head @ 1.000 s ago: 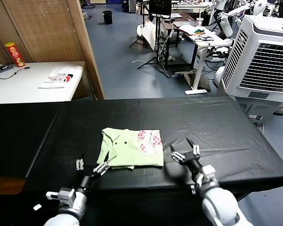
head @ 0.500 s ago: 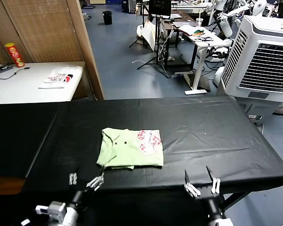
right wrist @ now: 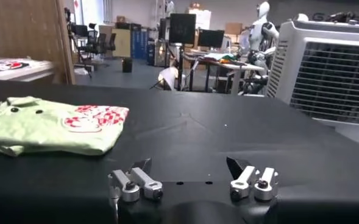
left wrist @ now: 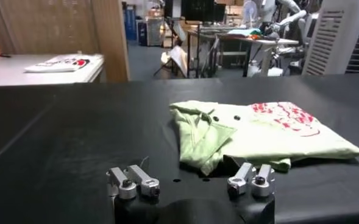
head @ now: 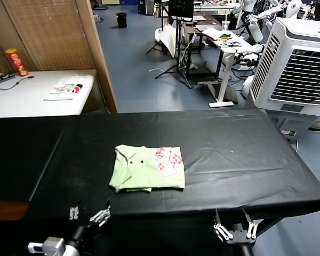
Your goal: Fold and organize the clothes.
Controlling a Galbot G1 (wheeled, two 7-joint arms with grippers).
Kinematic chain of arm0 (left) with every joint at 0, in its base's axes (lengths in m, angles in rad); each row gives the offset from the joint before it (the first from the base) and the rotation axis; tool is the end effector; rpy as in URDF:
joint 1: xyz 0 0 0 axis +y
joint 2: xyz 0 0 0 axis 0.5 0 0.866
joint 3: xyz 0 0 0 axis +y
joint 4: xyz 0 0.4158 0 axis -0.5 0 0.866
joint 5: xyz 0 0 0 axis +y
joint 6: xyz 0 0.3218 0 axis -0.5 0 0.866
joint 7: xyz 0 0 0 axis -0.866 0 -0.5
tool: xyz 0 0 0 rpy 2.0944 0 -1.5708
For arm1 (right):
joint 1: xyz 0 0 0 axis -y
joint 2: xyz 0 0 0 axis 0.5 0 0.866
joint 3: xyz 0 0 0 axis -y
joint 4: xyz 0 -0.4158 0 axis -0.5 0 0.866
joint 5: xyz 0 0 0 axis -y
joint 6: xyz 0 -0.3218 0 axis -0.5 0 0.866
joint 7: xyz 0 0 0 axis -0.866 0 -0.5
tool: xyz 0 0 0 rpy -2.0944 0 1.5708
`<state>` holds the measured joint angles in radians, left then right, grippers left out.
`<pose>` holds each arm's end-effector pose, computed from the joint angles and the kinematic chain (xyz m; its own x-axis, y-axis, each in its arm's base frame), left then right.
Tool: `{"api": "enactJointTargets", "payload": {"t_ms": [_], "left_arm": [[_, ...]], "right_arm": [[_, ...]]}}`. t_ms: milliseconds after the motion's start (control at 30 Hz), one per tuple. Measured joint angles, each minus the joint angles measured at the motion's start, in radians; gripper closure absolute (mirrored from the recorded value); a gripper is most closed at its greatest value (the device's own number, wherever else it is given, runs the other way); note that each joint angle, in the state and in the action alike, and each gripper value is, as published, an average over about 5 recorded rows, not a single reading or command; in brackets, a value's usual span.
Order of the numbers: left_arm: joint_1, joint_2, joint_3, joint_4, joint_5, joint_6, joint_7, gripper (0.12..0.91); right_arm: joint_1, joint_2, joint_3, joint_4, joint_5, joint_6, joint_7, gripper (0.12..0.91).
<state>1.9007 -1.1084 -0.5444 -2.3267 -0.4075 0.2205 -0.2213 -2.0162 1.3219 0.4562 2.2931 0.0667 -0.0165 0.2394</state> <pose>0.0240 0.0914 -0.2897 -0.9283 0.0783 0.3635 0.0803 0.9967 -0.0097 -0.0292 -0.0343 -0.3123 -0.9639 0.0265 0.2648 0.0042 0.9964 -0.0846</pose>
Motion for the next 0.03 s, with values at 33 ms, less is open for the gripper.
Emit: {"api": "enactJointTargets", "payload": {"t_ms": [33], "left_arm": [[0.001,-0.001,-0.001,-0.001,0.000,-0.001,0.000,0.232]], "right_arm": [[-0.001,0.000,0.000,0.001,0.000,0.000,0.000,0.227]]}}
